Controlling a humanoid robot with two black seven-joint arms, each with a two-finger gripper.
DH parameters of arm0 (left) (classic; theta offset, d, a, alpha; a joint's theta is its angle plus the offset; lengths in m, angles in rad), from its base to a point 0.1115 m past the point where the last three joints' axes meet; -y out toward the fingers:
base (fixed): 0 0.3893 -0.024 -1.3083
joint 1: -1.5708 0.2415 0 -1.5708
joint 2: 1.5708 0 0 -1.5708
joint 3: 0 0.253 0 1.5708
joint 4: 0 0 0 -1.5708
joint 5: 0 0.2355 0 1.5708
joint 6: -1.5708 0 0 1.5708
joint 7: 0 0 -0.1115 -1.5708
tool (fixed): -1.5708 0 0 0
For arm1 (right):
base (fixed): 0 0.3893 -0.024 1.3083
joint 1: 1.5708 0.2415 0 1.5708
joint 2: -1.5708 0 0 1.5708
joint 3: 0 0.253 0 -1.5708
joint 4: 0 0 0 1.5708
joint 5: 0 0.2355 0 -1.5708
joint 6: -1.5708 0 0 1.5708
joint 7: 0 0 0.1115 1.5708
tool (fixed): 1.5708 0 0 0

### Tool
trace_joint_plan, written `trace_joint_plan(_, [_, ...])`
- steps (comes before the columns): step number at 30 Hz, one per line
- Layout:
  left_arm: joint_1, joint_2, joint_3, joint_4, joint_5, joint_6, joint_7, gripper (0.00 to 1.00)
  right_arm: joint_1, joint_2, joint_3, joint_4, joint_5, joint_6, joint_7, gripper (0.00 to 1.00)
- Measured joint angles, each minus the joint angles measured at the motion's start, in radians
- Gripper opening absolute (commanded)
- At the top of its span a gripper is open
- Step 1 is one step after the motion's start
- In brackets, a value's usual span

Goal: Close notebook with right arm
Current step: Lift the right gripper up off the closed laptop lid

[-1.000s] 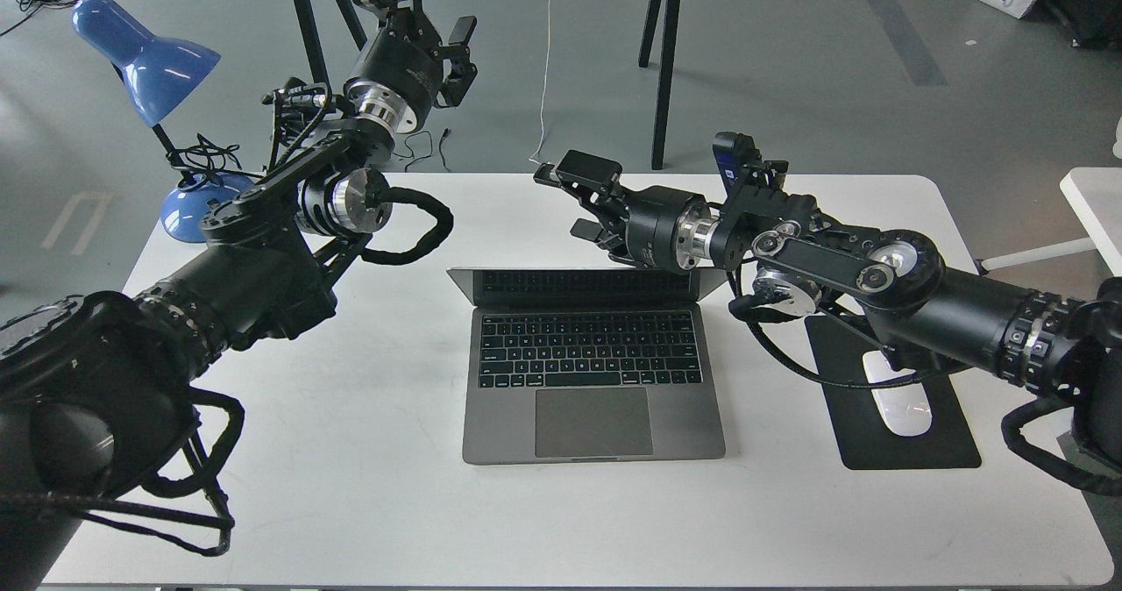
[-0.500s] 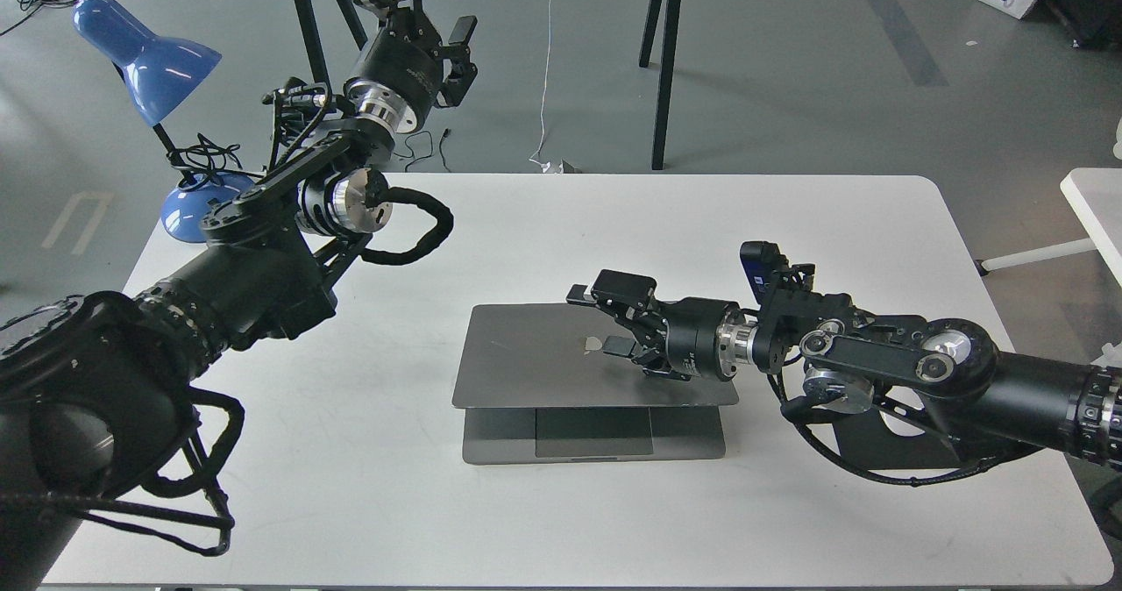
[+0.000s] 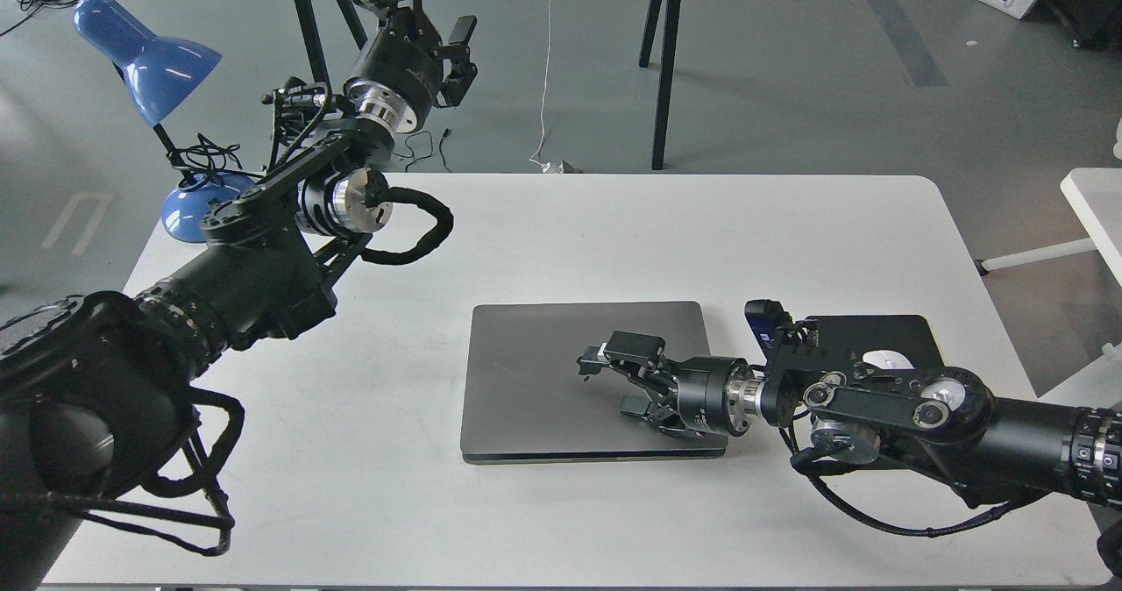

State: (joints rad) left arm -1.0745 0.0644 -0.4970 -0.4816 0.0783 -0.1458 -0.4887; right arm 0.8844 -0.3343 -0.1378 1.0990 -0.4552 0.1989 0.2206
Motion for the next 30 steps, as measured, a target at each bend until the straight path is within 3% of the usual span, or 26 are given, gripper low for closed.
trace_joint_plan(19, [0.0, 0.0, 0.0, -0.001, 0.0, 0.0, 0.0, 1.0, 0.01, -0.002, 0.047, -0.011, 0.0, -0.014, 0.004, 1.0])
trace_joint_plan(24, [0.0, -0.001, 0.0, 0.0, 0.0, 0.0, 0.0, 1.0, 0.051, -0.006, 0.246, -0.019, 0.001, -0.01, 0.005, 1.0])
trace_joint_plan(30, [0.0, -0.001, 0.001, 0.0, 0.0, 0.0, 0.0, 1.0, 0.074, -0.008, 0.704, -0.104, 0.0, -0.007, 0.006, 1.0])
